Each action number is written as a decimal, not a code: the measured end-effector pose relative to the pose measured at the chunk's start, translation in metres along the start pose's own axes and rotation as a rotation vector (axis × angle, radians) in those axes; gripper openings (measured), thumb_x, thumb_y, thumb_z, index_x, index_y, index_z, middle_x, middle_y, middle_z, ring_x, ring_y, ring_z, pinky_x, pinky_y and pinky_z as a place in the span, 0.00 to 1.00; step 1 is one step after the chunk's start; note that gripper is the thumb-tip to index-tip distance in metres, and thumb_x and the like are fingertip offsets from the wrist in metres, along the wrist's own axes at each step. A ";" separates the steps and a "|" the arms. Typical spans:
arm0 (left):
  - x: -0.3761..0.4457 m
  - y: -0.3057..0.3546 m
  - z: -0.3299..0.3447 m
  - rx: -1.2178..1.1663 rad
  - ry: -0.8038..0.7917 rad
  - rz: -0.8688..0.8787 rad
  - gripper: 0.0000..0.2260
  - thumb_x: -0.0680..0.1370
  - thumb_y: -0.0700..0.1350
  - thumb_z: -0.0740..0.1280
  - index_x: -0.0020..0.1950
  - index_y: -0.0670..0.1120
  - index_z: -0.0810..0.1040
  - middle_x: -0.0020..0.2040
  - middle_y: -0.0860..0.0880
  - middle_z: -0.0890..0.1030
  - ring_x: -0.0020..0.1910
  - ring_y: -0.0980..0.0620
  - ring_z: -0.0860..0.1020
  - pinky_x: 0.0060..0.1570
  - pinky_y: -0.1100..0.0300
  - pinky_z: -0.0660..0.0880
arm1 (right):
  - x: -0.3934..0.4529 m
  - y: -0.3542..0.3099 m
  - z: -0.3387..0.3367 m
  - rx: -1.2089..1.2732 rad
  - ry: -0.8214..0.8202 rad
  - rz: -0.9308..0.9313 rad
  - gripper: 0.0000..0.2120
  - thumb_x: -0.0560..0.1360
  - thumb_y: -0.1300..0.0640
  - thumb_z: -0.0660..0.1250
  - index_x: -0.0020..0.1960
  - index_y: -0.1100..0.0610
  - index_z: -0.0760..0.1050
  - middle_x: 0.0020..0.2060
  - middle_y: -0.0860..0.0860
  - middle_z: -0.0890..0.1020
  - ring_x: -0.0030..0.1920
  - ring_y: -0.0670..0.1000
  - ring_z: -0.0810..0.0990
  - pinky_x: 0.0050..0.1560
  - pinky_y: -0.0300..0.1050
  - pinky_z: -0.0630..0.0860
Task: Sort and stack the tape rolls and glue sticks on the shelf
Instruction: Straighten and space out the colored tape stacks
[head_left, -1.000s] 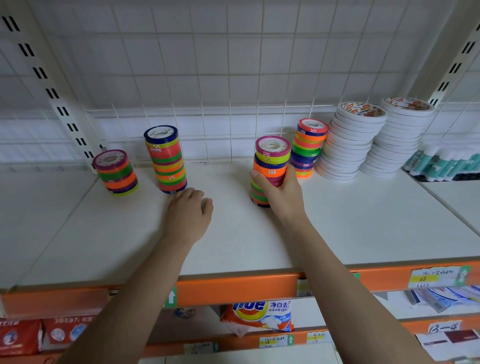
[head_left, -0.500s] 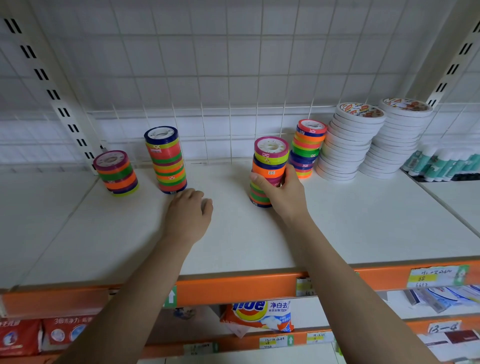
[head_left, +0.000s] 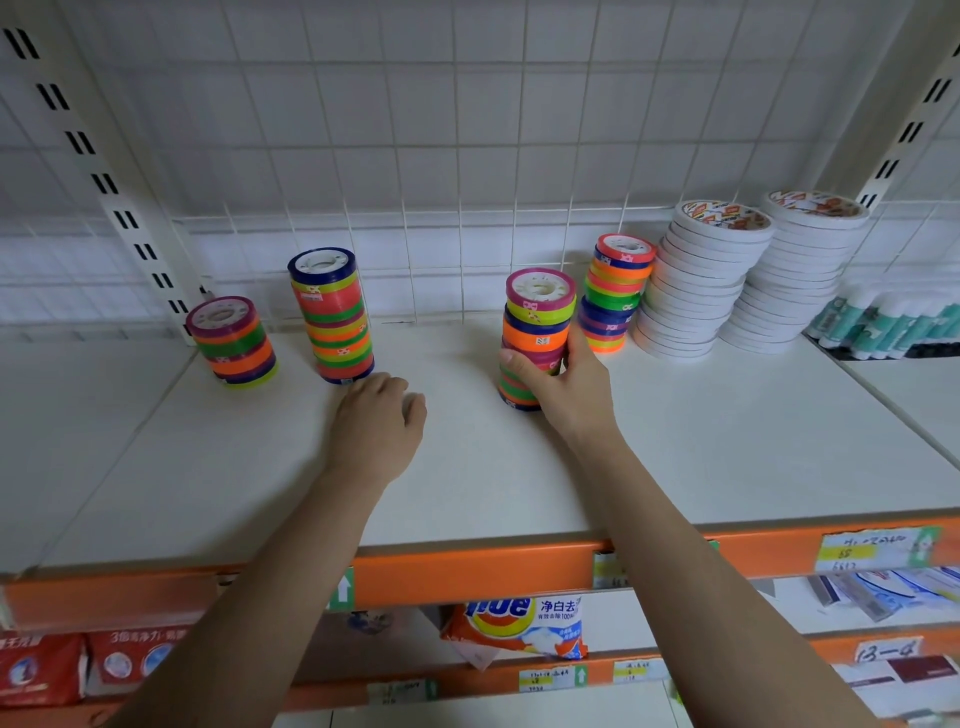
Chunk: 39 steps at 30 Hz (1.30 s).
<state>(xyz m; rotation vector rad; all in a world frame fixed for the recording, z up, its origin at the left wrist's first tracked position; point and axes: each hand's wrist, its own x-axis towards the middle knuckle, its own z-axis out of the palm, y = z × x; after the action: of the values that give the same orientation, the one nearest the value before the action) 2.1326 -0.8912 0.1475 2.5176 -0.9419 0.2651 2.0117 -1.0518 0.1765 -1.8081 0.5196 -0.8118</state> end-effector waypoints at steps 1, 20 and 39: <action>0.000 0.000 0.000 0.000 0.001 0.001 0.13 0.79 0.46 0.59 0.54 0.37 0.77 0.53 0.42 0.79 0.54 0.43 0.74 0.57 0.53 0.68 | 0.000 0.000 -0.001 -0.004 -0.005 0.003 0.26 0.71 0.51 0.73 0.65 0.52 0.67 0.55 0.44 0.77 0.52 0.42 0.76 0.50 0.31 0.72; 0.001 -0.004 0.002 0.012 -0.007 0.008 0.12 0.79 0.45 0.60 0.50 0.37 0.77 0.49 0.42 0.80 0.50 0.43 0.75 0.54 0.51 0.70 | 0.000 0.000 -0.002 -0.012 -0.060 0.030 0.27 0.70 0.52 0.73 0.65 0.52 0.66 0.54 0.45 0.76 0.52 0.44 0.76 0.47 0.26 0.70; 0.000 -0.002 0.000 0.020 -0.012 0.014 0.13 0.79 0.45 0.59 0.54 0.37 0.77 0.53 0.42 0.79 0.54 0.44 0.74 0.58 0.53 0.67 | 0.000 0.004 -0.005 -0.096 -0.097 0.011 0.28 0.70 0.50 0.73 0.66 0.55 0.67 0.53 0.44 0.75 0.52 0.45 0.75 0.51 0.32 0.70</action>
<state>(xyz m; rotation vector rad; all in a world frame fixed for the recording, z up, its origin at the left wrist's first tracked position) 2.1336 -0.8898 0.1470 2.5343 -0.9669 0.2648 2.0081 -1.0561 0.1740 -1.9208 0.5130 -0.6981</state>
